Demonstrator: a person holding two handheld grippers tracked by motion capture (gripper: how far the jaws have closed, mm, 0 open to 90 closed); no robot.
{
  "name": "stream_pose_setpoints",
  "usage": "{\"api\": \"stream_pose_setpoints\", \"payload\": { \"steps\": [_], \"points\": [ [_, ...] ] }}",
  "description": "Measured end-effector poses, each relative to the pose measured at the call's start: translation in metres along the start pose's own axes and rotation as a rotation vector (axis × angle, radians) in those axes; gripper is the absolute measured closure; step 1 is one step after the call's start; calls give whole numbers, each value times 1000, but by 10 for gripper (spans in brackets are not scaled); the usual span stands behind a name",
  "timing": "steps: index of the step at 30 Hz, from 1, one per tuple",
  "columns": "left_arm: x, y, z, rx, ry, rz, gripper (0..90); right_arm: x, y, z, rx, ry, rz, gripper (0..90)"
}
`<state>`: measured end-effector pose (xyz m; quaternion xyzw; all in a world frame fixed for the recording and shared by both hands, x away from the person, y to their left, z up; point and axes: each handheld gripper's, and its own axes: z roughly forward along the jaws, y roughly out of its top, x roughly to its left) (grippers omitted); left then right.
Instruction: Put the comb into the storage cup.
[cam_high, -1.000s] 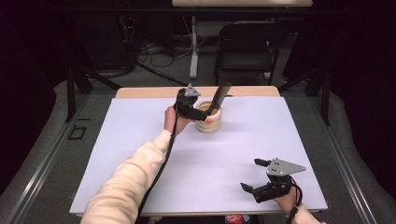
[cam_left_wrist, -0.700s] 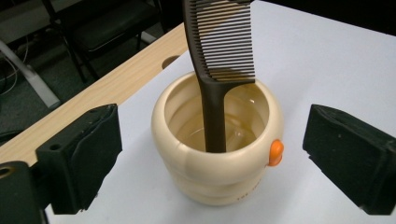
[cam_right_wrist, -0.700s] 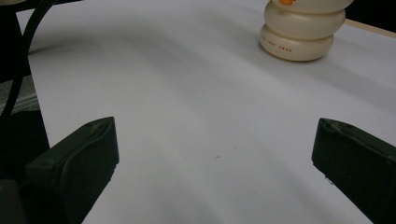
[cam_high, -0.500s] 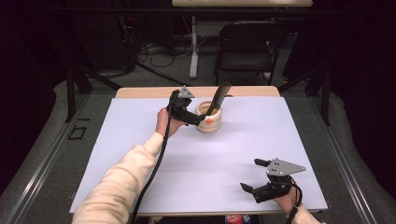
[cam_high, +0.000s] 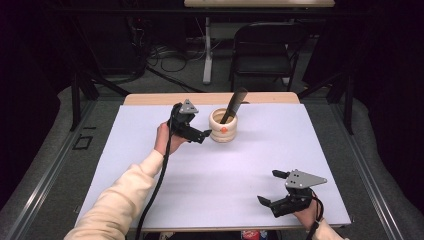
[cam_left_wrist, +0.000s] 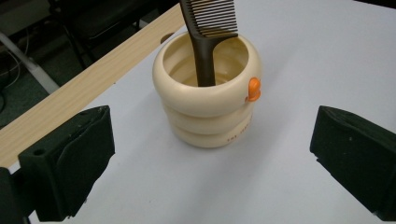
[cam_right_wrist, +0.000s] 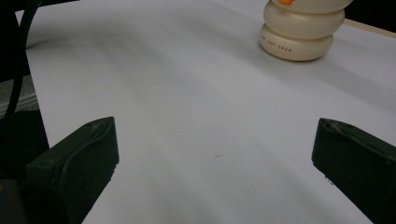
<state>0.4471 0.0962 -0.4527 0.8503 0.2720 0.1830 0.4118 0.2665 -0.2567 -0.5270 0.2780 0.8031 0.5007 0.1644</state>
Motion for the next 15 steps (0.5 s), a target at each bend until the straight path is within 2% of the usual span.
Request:
{"api": "stream_pose_setpoints", "payload": {
  "steps": [8, 15],
  "points": [
    [0, -17, -19, 12, 17, 2, 0, 0, 0, 0, 0, -1, -1, 1],
    [-7, -33, -34, 3, 31, 5, 0, 0, 0, 0, 2, -2, 2, 1]
  ]
}}
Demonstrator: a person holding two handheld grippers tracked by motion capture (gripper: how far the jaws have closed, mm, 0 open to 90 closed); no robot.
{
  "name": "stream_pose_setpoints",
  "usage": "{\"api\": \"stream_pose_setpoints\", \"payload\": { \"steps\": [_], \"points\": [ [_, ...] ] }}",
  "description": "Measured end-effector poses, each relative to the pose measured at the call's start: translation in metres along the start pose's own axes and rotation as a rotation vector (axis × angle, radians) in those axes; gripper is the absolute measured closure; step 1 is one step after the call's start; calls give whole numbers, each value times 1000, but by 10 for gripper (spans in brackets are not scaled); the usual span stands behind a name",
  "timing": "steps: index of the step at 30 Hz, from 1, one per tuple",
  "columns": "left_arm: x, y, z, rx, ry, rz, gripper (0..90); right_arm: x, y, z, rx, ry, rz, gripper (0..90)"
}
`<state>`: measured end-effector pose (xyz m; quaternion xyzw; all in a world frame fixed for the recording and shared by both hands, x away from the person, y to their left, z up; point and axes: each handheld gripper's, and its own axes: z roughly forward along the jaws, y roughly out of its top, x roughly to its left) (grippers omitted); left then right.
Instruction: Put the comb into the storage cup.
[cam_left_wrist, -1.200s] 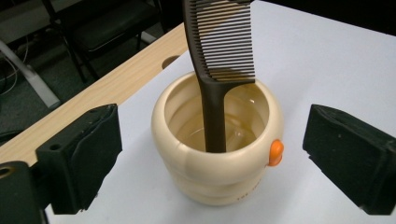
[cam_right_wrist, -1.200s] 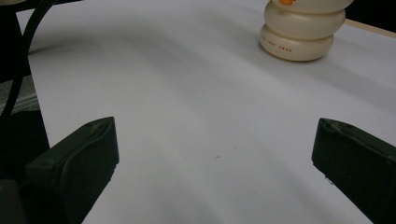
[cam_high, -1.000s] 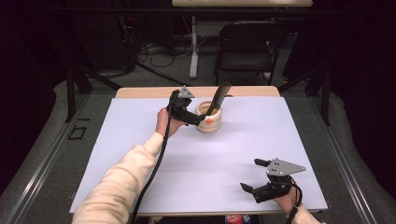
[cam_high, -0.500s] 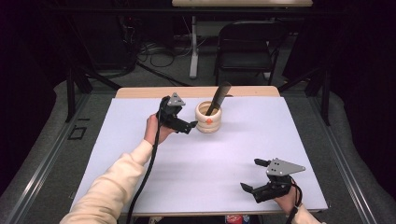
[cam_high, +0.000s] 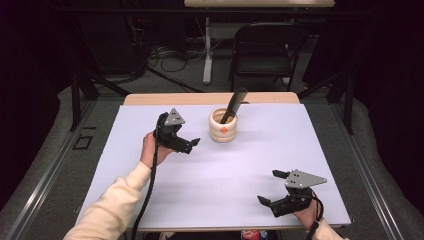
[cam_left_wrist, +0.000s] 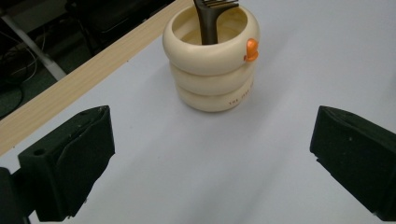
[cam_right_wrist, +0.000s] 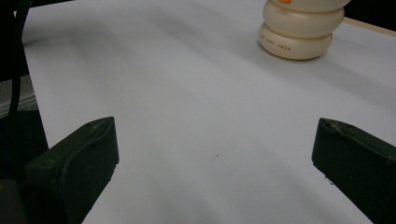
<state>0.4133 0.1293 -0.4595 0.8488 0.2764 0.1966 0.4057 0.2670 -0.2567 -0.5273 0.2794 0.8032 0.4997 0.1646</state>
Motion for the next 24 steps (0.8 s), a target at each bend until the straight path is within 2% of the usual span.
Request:
{"api": "stream_pose_setpoints", "payload": {
  "steps": [10, 24],
  "points": [
    [-9, -19, -9, 8, -2, -13, 0, 0, 0, 0, 4, -2, 1, 1],
    [-23, -43, -25, -9, 9, -35, 0, 0, 0, 0, 4, -1, 0, 1]
  ]
}}
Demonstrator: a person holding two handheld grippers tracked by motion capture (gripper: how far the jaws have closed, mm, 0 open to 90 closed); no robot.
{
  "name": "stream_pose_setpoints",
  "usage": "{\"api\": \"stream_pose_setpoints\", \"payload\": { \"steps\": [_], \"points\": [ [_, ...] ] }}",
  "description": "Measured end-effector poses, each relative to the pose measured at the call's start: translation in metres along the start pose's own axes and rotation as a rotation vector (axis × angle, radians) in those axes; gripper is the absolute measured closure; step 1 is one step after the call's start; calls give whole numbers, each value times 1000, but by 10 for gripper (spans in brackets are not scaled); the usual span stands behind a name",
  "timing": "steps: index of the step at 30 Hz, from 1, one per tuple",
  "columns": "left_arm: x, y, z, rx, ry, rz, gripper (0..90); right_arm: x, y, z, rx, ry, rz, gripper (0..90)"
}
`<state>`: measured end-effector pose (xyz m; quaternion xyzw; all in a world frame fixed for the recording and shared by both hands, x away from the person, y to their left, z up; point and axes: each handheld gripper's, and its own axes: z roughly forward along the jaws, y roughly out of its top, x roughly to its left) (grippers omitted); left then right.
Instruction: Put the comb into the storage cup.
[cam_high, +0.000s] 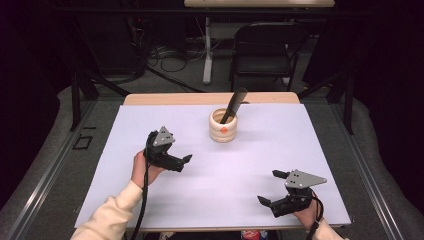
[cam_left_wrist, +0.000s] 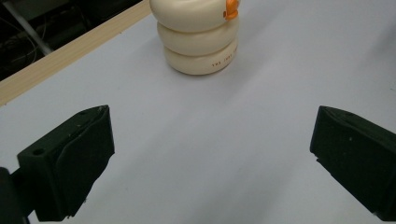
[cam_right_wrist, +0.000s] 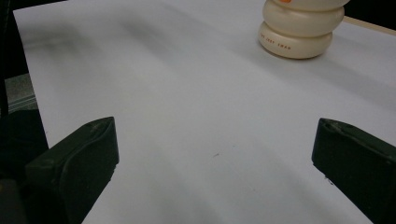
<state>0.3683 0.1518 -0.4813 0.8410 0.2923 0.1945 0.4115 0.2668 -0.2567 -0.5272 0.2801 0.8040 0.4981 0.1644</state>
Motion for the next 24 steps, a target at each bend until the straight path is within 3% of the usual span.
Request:
{"api": "stream_pose_setpoints", "payload": {
  "steps": [24],
  "points": [
    [-29, -32, -31, -54, 13, 7, 0, 0, 0, -1, 3, 1, -5, 1]
  ]
}}
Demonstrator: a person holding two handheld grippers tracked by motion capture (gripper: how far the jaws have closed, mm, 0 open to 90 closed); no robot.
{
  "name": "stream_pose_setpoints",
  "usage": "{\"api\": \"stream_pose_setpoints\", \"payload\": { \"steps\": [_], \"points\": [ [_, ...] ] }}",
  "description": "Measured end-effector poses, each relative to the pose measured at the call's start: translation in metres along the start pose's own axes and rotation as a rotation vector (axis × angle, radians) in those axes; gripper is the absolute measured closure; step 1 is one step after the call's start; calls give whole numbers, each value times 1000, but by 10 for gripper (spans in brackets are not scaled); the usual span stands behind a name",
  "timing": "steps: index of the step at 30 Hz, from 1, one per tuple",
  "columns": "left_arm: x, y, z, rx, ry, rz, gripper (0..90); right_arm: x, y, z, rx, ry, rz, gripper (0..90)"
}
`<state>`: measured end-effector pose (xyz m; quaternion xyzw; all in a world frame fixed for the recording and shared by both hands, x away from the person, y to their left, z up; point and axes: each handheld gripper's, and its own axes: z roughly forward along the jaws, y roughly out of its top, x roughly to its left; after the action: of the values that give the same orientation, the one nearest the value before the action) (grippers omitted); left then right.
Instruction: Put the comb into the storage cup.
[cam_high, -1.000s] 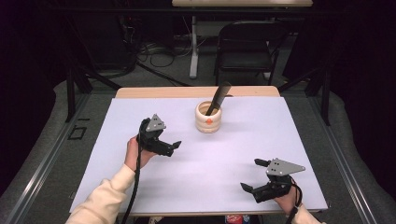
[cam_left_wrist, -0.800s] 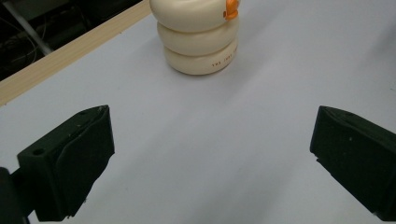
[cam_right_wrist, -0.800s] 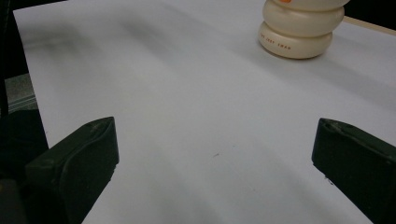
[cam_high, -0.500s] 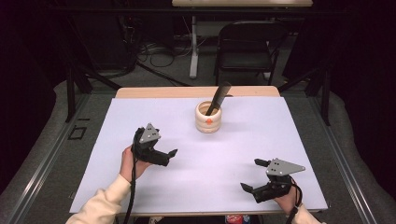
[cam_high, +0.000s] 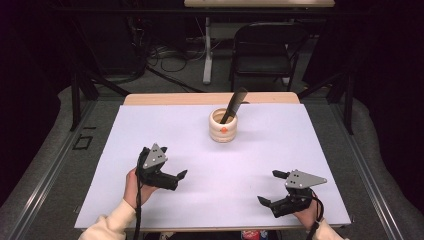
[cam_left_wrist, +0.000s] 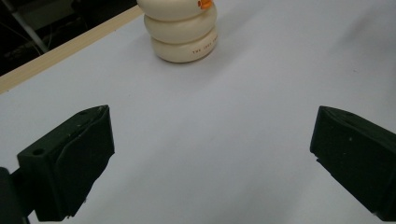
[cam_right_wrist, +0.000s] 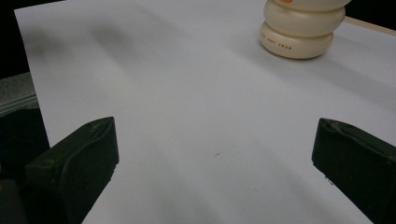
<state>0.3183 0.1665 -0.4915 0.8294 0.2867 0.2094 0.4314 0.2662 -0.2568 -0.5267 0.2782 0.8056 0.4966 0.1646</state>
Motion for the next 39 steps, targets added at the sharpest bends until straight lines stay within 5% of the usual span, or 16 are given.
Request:
{"api": "stream_pose_setpoints", "payload": {
  "steps": [19, 39],
  "points": [
    [-8, -31, -24, -34, 27, -32, 0, 0, 0, 0, 2, 0, 1, 1],
    [-17, -53, -40, -98, 62, -22, 0, 0, 0, 0, 0, -2, 0, 0]
  ]
}}
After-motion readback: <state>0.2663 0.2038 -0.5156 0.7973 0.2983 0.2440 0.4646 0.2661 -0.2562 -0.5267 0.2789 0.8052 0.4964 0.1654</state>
